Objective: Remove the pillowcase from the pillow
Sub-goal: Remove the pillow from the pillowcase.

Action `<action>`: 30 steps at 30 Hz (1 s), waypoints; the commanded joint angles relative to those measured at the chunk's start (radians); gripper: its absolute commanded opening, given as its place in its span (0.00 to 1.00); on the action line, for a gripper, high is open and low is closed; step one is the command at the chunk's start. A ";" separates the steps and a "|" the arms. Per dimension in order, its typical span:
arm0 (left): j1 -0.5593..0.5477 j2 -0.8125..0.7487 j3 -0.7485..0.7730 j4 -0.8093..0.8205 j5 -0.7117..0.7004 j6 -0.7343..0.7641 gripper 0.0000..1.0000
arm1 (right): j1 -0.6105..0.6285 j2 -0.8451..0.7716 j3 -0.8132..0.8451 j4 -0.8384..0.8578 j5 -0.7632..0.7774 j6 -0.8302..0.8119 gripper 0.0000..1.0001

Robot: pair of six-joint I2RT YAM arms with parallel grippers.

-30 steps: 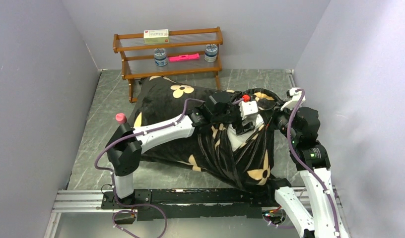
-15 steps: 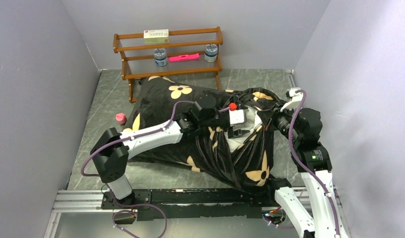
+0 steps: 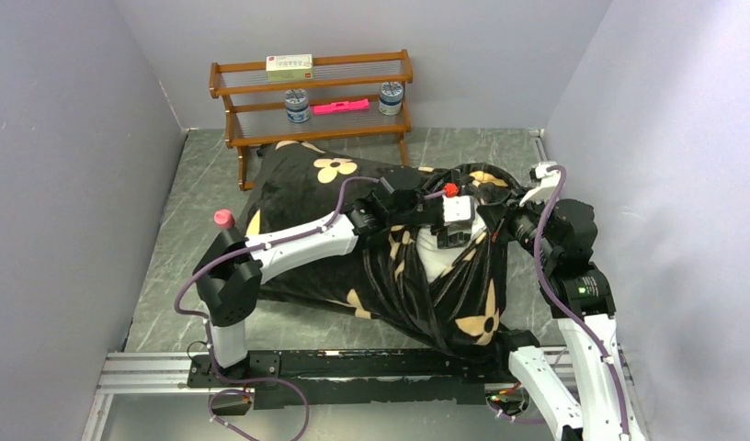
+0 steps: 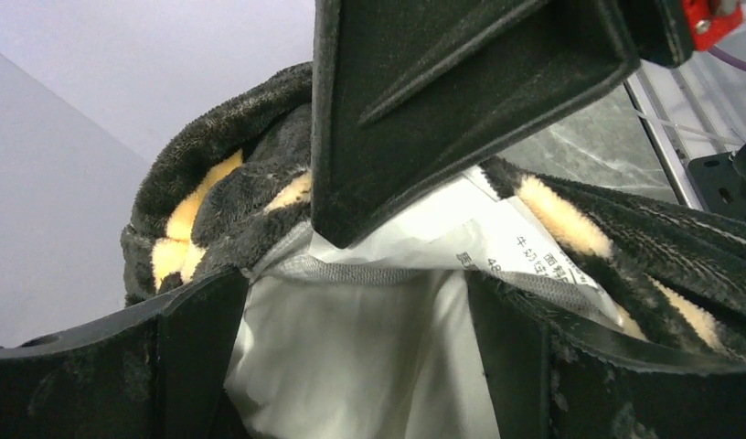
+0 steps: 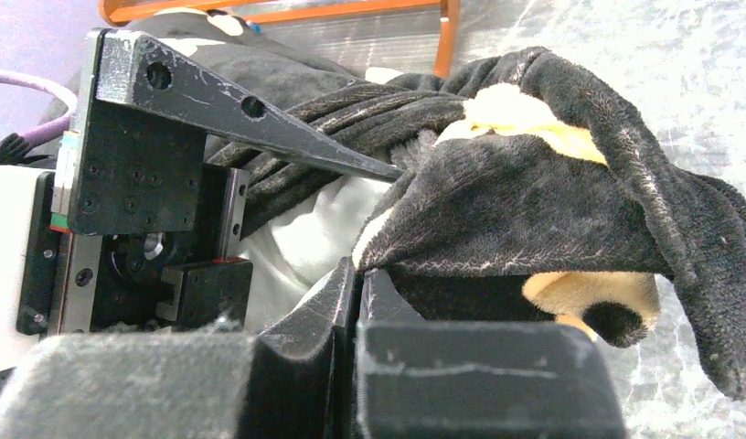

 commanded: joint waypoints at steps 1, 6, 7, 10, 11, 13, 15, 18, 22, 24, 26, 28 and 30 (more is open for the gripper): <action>0.000 0.052 0.064 -0.091 -0.002 0.034 0.96 | 0.003 -0.032 0.108 0.158 -0.051 -0.002 0.00; -0.001 0.008 0.001 -0.079 0.002 0.022 0.95 | 0.003 -0.029 0.111 0.158 -0.045 -0.010 0.00; 0.000 -0.014 -0.037 -0.031 -0.008 0.011 0.95 | 0.003 -0.027 0.111 0.157 -0.043 -0.010 0.00; 0.000 -0.095 -0.178 0.095 -0.025 -0.011 0.96 | 0.003 -0.026 0.108 0.161 -0.043 -0.012 0.00; 0.000 -0.111 -0.199 0.111 -0.026 -0.012 0.96 | 0.003 -0.025 0.109 0.161 -0.044 -0.012 0.00; 0.000 -0.120 -0.203 0.101 -0.031 -0.007 0.96 | 0.003 -0.023 0.112 0.164 -0.049 -0.012 0.00; 0.000 -0.106 -0.175 0.059 -0.038 0.011 0.95 | 0.002 -0.020 0.114 0.168 -0.054 -0.009 0.00; -0.001 -0.077 -0.130 0.019 -0.034 0.028 0.95 | 0.004 -0.020 0.117 0.168 -0.060 -0.008 0.00; -0.006 -0.026 -0.061 -0.013 -0.031 0.048 0.96 | 0.003 -0.020 0.120 0.171 -0.071 -0.007 0.00; -0.007 0.003 -0.024 -0.028 -0.042 0.055 0.96 | 0.003 -0.018 0.120 0.175 -0.082 -0.003 0.00; -0.010 0.028 0.003 -0.021 -0.053 0.057 0.96 | 0.003 -0.018 0.118 0.179 -0.094 0.000 0.00; -0.013 0.052 0.029 -0.018 -0.057 0.065 0.96 | 0.003 -0.020 0.116 0.183 -0.103 0.000 0.00; -0.016 0.078 0.062 -0.030 -0.063 0.073 0.96 | 0.003 -0.022 0.116 0.186 -0.109 0.002 0.00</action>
